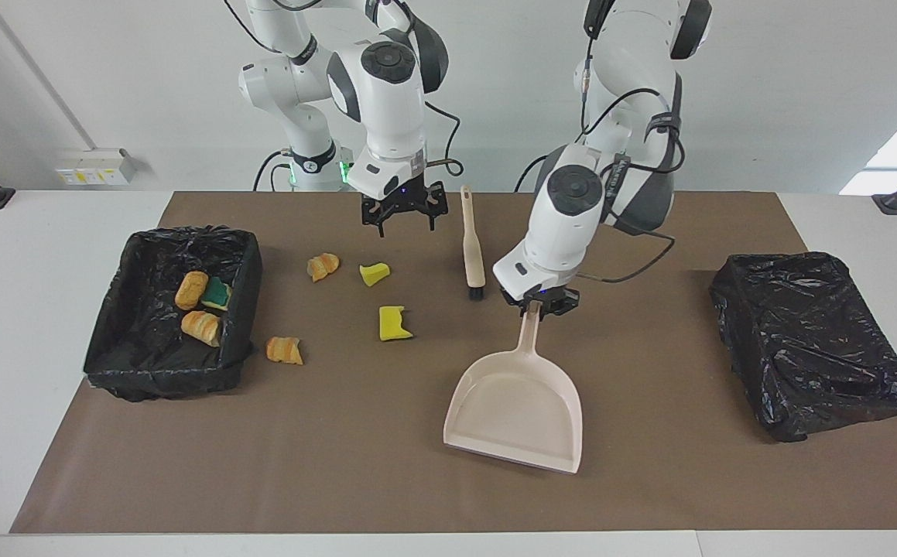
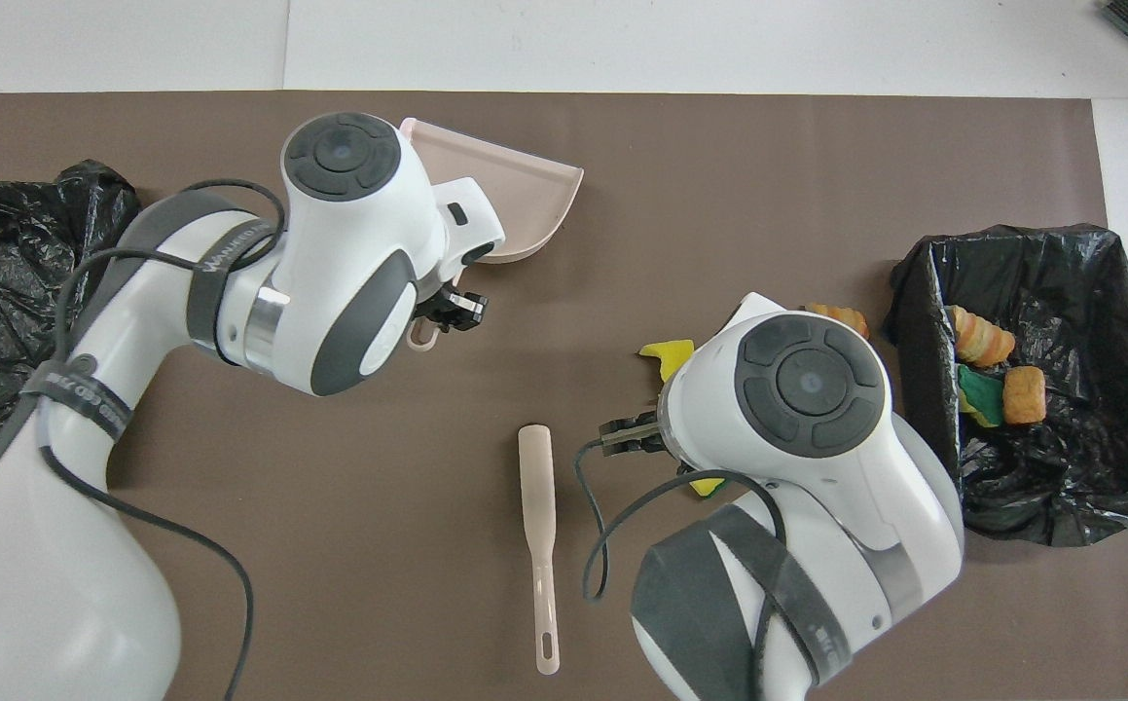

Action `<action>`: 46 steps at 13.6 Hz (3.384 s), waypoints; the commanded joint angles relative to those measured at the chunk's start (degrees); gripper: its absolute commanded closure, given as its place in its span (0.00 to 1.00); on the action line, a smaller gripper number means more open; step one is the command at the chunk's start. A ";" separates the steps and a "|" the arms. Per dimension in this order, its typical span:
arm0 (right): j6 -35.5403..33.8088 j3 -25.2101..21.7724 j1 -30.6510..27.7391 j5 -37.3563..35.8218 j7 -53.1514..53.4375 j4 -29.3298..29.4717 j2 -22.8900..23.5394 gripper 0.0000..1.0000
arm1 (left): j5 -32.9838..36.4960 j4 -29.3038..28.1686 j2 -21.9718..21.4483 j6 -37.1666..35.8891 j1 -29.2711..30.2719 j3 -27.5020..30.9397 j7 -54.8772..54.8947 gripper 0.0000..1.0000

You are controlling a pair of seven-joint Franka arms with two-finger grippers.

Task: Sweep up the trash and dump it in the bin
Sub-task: 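Reach and grasp the pink dustpan handle with the left gripper, then pull the dustpan toward the left gripper while the right gripper grasps the brush, then lower the dustpan near the pieces while the right gripper brings the brush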

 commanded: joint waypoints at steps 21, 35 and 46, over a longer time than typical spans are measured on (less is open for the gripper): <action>23.45 0.14 23.67 -1.09 30.03 -18.37 3.74 0.02 | 3.82 -29.95 -20.98 8.96 20.78 -0.47 74.50 1.00; 20.38 0.14 22.97 -1.09 33.64 -18.38 3.74 1.00 | 5.05 -35.23 -23.53 13.10 20.17 -0.74 74.41 1.00; -2.72 -0.30 11.64 -2.05 39.86 -13.89 -1.97 1.00 | 5.23 -35.49 -23.53 14.07 15.95 -1.00 75.73 1.00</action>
